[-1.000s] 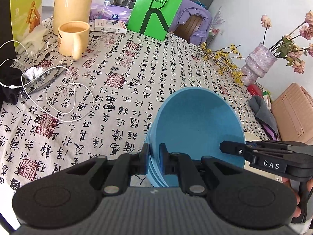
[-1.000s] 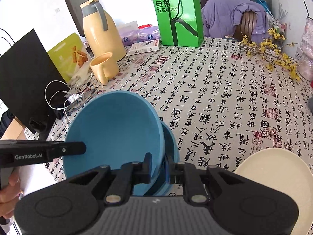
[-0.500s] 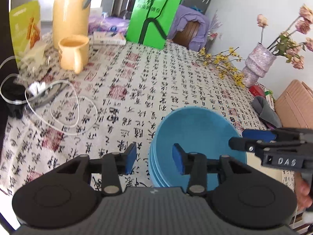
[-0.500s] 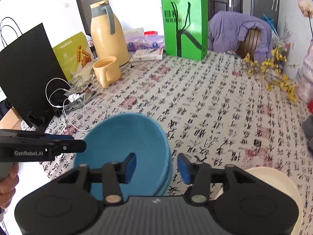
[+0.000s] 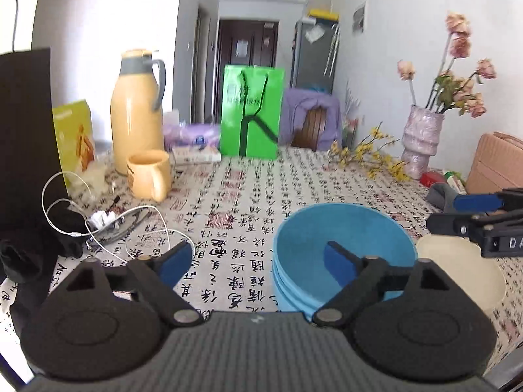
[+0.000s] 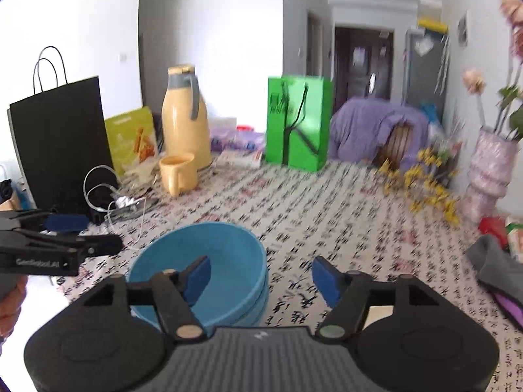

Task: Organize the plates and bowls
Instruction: 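Pull both grippers back from the three nested bowls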

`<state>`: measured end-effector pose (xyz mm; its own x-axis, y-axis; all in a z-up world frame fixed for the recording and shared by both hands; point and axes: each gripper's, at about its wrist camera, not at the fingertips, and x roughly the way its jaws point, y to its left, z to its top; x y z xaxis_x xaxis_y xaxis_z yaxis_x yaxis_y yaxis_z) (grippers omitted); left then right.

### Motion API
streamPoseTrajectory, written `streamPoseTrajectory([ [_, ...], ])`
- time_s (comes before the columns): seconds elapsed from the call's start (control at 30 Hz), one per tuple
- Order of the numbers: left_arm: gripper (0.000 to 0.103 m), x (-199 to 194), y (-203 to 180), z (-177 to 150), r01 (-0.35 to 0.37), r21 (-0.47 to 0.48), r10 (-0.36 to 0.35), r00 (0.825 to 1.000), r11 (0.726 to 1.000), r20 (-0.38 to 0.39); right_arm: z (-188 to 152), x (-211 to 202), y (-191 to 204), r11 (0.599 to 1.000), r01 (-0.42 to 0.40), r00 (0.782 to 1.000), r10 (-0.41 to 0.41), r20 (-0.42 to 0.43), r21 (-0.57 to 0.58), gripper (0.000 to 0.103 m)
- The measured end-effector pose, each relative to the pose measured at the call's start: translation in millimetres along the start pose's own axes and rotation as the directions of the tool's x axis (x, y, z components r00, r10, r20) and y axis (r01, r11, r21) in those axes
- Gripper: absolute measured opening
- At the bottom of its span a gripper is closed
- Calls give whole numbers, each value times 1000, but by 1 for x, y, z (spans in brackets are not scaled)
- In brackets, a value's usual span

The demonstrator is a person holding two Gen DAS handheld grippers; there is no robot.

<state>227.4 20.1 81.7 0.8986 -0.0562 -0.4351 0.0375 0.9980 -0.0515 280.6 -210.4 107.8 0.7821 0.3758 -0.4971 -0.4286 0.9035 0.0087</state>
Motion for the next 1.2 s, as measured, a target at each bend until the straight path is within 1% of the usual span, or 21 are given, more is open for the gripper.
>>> streamPoseTrajectory([
  [0.03, 99, -9, -3, -10, -5, 8, 5, 999, 1000, 37, -9, -9, 5, 1000, 25, 999, -25, 47, -9, 77],
  [0.07, 102, -17, -4, -18, -10, 16, 9, 998, 1000, 68, -19, -17, 9, 998, 53, 994, -51, 91, -16, 81],
  [0.13, 103, -31, -8, -34, -17, 14, 15, 995, 1000, 103, -39, -33, 19, 994, 110, 979, -104, 176, -24, 85],
  [0.23, 103, -49, -11, -57, -52, -13, 53, 991, 999, 126, -69, -52, 34, 985, 167, 957, -155, 246, -30, 86],
  [0.3, 103, -60, -15, -72, -79, 4, 78, 986, 997, 149, -88, -61, 42, 984, 176, 953, -167, 253, -15, 86],
  [0.33, 103, -65, -14, -78, -83, 14, 79, 984, 996, 157, -98, -63, 46, 985, 173, 955, -168, 246, 0, 86],
  [0.43, 103, -81, -14, -92, -58, 22, 53, 984, 998, 172, -124, -71, 53, 989, 137, 970, -144, 193, 53, 86],
  [0.5, 103, -91, -14, -97, -39, 28, 33, 980, 999, 194, -136, -78, 61, 991, 113, 975, -124, 186, 65, 86],
  [0.57, 103, -99, -15, -101, -23, 35, 15, 978, 999, 208, -146, -86, 69, 992, 108, 973, -118, 197, 63, 86],
  [0.7, 103, -110, -16, -107, 7, 41, -16, 977, 999, 213, -155, -97, 81, 991, 115, 968, -128, 214, 72, 86],
  [0.83, 103, -112, -16, -111, -1, 49, -9, 980, 999, 199, -159, -105, 84, 988, 129, 964, -145, 222, 86, 86],
  [0.93, 103, -115, -15, -110, 2, 39, -10, 979, 999, 205, -163, -110, 84, 987, 130, 961, -150, 234, 97, 86],
  [1.2, 103, -113, -17, -107, 10, 45, -19, 980, 999, 196, -164, -113, 83, 986, 124, 959, -148, 240, 112, 86],
])
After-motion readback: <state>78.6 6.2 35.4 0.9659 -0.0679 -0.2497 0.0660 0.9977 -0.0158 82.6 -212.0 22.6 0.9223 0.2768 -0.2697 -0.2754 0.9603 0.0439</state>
